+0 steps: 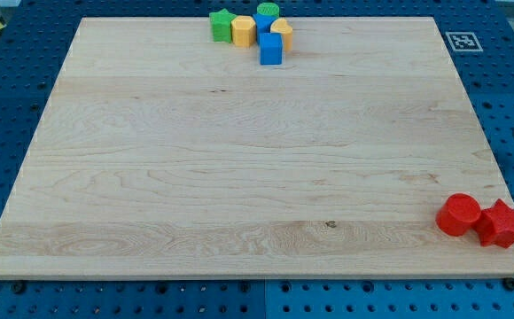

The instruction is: Push the green circle to the top right corner of the board

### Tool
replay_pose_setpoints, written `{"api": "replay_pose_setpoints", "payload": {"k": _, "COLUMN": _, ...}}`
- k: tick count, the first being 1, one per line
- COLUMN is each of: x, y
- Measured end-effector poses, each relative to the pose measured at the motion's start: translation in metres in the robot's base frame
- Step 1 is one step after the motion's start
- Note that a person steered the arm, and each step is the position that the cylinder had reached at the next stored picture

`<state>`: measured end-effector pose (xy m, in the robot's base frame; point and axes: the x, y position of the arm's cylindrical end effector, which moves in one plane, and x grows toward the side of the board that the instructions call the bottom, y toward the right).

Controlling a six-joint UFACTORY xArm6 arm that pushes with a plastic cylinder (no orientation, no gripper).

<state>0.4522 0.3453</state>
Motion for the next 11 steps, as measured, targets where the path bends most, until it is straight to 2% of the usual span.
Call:
{"api": "replay_pose_setpoints", "payload": {"k": 1, "x": 0.004, "y": 0.000}}
{"api": "replay_pose_setpoints", "payload": {"k": 2, "x": -0.016, "y": -0.003}}
{"api": "replay_pose_setpoints", "payload": {"k": 3, "x": -0.040, "y": -0.067}}
{"api": "replay_pose_setpoints", "payload": {"k": 5, "x": -0.046, "y": -0.290}}
{"api": "replay_pose_setpoints", "payload": {"k": 6, "x": -0.074, "y": -0.403}}
{"api": "replay_pose_setpoints", "payload": {"k": 7, "x": -0.127, "y": -0.506}}
{"api": "replay_pose_setpoints", "payload": {"k": 8, "x": -0.260, "y": -0.549}}
{"api": "replay_pose_setpoints", "payload": {"k": 9, "x": -0.261, "y": -0.543}}
{"api": "replay_pose_setpoints", "payload": {"k": 10, "x": -0.260, "y": -0.511}}
{"api": "replay_pose_setpoints", "payload": {"k": 11, "x": -0.259, "y": -0.413}}
